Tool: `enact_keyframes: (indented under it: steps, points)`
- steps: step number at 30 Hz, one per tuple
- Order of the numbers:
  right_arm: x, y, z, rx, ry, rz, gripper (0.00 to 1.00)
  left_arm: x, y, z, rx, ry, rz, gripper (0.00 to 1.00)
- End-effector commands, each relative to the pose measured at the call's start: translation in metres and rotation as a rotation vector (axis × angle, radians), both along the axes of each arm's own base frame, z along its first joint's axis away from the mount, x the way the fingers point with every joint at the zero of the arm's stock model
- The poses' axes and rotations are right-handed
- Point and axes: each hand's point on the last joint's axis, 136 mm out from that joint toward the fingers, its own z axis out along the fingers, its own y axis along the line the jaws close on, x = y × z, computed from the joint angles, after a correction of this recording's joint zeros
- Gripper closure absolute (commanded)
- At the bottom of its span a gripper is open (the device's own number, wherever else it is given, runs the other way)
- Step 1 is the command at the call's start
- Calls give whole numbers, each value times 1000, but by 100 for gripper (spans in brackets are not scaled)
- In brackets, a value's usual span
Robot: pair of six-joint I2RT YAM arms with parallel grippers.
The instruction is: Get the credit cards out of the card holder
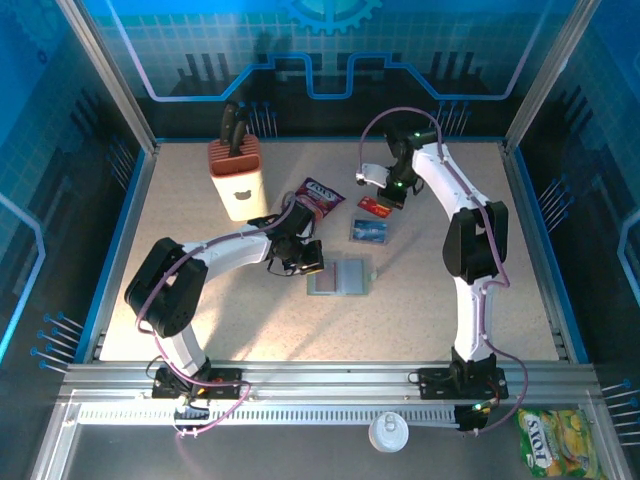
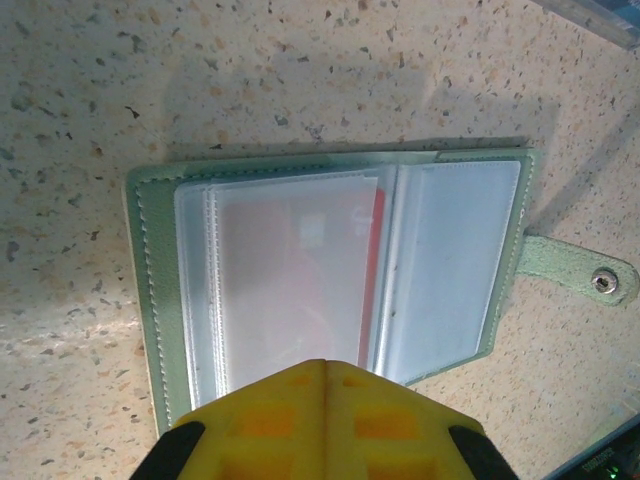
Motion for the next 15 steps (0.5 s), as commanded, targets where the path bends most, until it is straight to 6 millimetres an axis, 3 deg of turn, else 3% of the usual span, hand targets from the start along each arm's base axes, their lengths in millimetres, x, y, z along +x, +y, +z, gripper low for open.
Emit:
enact_keyframes:
  steps: [1, 6, 10, 15]
  points:
    - [-4, -4, -10, -3, 52, 23, 100, 5, 1, 8, 3, -3, 8, 96]
    - [-4, -4, -18, -5, 75, 26, 100, 4, 0, 5, 5, 4, 4, 96]
    - [0, -6, -21, -32, 56, 17, 79, 2, 1, 2, 10, 12, 6, 96]
    - [19, -5, -5, -23, -45, -33, 76, 1, 4, 1, 15, 8, 9, 96]
